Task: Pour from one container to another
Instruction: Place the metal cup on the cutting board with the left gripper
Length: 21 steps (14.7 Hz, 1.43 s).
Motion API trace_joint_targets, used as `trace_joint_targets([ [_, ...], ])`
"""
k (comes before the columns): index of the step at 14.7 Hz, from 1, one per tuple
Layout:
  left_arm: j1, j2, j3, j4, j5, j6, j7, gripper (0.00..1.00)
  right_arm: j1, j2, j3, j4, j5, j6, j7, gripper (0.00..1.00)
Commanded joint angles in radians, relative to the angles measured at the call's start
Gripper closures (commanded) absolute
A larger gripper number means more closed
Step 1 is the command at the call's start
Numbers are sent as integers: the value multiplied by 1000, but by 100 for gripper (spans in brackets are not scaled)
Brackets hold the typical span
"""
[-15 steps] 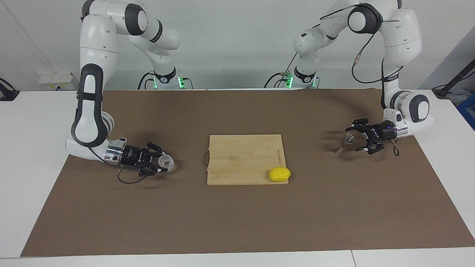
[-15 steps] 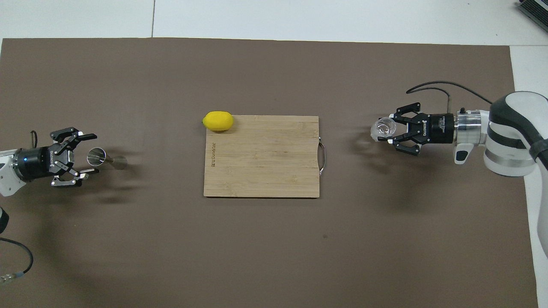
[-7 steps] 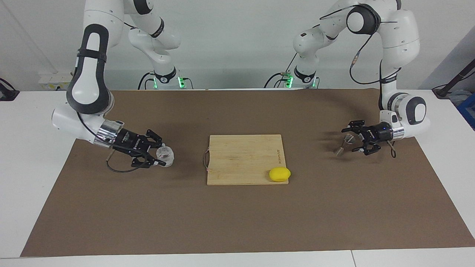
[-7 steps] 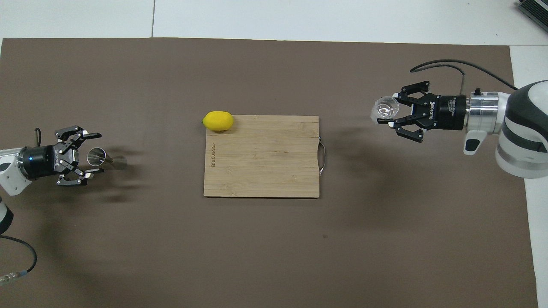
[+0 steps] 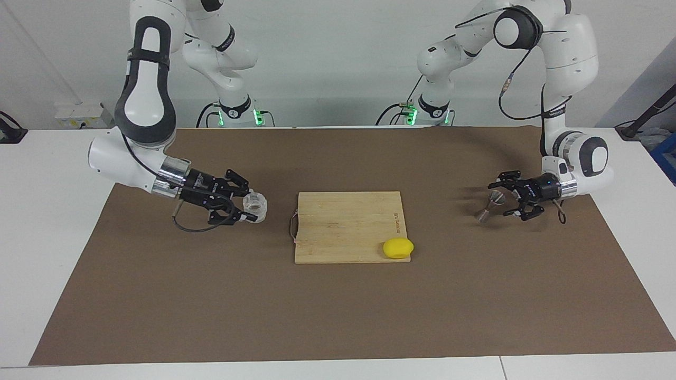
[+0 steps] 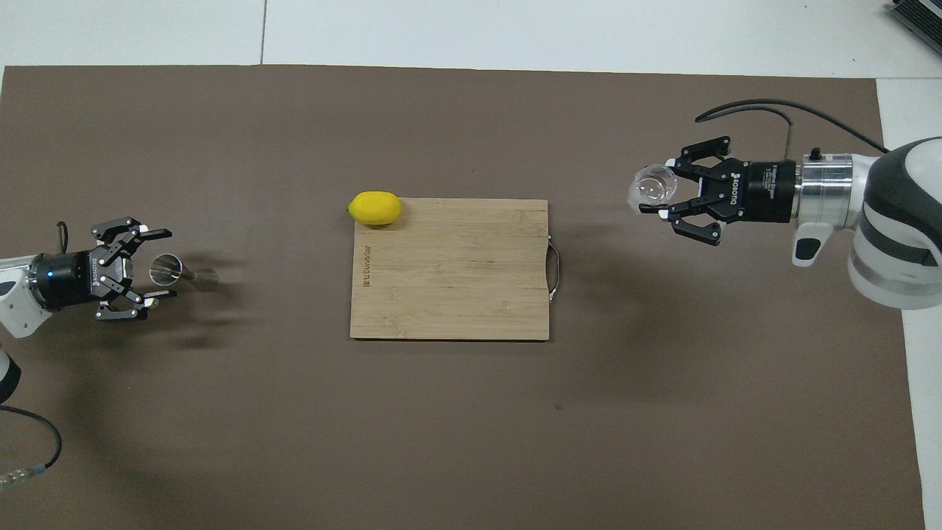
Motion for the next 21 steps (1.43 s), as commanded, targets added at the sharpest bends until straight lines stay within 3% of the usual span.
trace_joint_targets([
  [1, -2, 9, 7, 2, -5, -8, 22, 7, 2, -24, 3, -18, -35, -34, 57, 100],
  [6, 0, 9, 7, 3, -5, 26, 34, 50, 62, -23, 1, -16, -68, -16, 86, 100],
  [8, 1, 9, 7, 5, -7, 29, 34, 76, 79, -23, 3, -15, -92, -8, 120, 100],
  [17, -57, -20, -59, 8, -77, 12, -2, 78, 52, -21, -3, -21, -153, 4, 207, 100],
  [21, -175, -41, -65, -12, -153, 15, -1, 78, 47, -18, -3, -24, -178, 69, 201, 100],
])
